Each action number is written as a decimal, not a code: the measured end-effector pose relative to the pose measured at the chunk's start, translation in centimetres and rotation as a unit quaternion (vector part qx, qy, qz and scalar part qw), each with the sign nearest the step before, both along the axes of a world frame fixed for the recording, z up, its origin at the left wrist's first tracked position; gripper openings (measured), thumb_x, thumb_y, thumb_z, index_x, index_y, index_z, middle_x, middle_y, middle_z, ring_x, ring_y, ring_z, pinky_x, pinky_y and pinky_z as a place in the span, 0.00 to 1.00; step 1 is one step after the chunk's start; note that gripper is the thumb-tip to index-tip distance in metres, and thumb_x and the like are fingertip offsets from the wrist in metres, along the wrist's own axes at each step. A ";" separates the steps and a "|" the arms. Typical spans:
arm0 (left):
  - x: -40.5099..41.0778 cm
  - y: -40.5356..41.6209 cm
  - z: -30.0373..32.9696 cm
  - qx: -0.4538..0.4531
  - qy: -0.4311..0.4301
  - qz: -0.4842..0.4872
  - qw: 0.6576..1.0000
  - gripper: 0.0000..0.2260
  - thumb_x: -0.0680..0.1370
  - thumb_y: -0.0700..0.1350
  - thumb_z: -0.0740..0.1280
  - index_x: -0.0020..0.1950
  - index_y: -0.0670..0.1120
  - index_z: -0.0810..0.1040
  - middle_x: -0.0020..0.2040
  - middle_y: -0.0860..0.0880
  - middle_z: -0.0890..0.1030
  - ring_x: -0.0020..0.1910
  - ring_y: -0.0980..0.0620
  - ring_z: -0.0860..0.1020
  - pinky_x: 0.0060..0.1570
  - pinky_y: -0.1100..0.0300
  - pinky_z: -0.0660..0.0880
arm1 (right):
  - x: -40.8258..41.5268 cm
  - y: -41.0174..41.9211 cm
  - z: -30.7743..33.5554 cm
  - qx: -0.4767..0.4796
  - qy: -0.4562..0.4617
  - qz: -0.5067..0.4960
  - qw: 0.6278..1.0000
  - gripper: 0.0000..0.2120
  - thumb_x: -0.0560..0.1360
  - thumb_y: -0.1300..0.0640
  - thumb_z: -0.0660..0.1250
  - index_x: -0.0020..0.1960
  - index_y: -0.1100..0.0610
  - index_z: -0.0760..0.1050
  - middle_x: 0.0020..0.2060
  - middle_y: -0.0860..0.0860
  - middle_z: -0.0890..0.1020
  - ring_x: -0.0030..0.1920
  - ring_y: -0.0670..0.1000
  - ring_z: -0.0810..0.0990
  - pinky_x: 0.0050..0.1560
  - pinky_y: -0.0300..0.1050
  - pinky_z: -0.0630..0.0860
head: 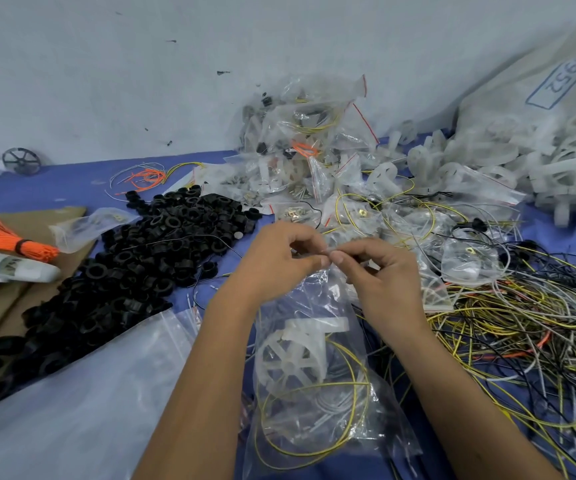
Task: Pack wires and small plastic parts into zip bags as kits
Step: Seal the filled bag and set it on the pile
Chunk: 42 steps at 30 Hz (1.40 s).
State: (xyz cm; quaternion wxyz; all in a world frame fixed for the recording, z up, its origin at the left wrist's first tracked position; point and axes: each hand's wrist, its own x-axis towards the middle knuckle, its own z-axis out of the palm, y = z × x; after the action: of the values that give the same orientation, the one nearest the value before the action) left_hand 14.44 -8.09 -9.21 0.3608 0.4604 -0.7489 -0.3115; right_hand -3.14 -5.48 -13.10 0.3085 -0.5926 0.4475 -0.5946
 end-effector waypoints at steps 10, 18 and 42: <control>-0.2 0.0 -0.2 -0.022 0.027 0.008 0.999 0.07 0.74 0.36 0.77 0.39 0.46 0.83 0.35 0.50 0.82 0.34 0.56 0.79 0.39 0.53 0.79 | 0.0 0.3 0.5 0.001 0.016 0.015 1.000 0.03 0.76 0.62 0.73 0.46 0.57 0.85 0.38 0.50 0.85 0.38 0.47 0.80 0.40 0.51 0.78; 0.3 0.1 -0.3 -0.002 0.004 0.011 1.000 0.07 0.75 0.39 0.77 0.40 0.50 0.85 0.34 0.57 0.83 0.34 0.62 0.79 0.38 0.69 0.75 | -0.1 -0.1 -0.1 0.009 0.033 -0.007 0.999 0.03 0.77 0.60 0.73 0.45 0.55 0.85 0.38 0.48 0.84 0.38 0.47 0.81 0.42 0.48 0.79; 0.3 0.0 -0.2 -0.008 0.013 -0.003 1.000 0.05 0.76 0.40 0.76 0.41 0.49 0.85 0.36 0.52 0.84 0.38 0.48 0.82 0.42 0.54 0.80 | 0.0 0.2 0.1 0.017 -0.006 0.024 1.000 0.04 0.78 0.63 0.71 0.46 0.58 0.85 0.37 0.51 0.84 0.35 0.45 0.79 0.39 0.39 0.76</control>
State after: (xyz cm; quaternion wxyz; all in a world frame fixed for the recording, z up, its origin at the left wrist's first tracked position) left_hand 14.74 -8.07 -9.43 0.3735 0.4510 -0.7481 -0.3123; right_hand -3.12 -5.29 -12.98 0.3358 -0.5943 0.4414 -0.5825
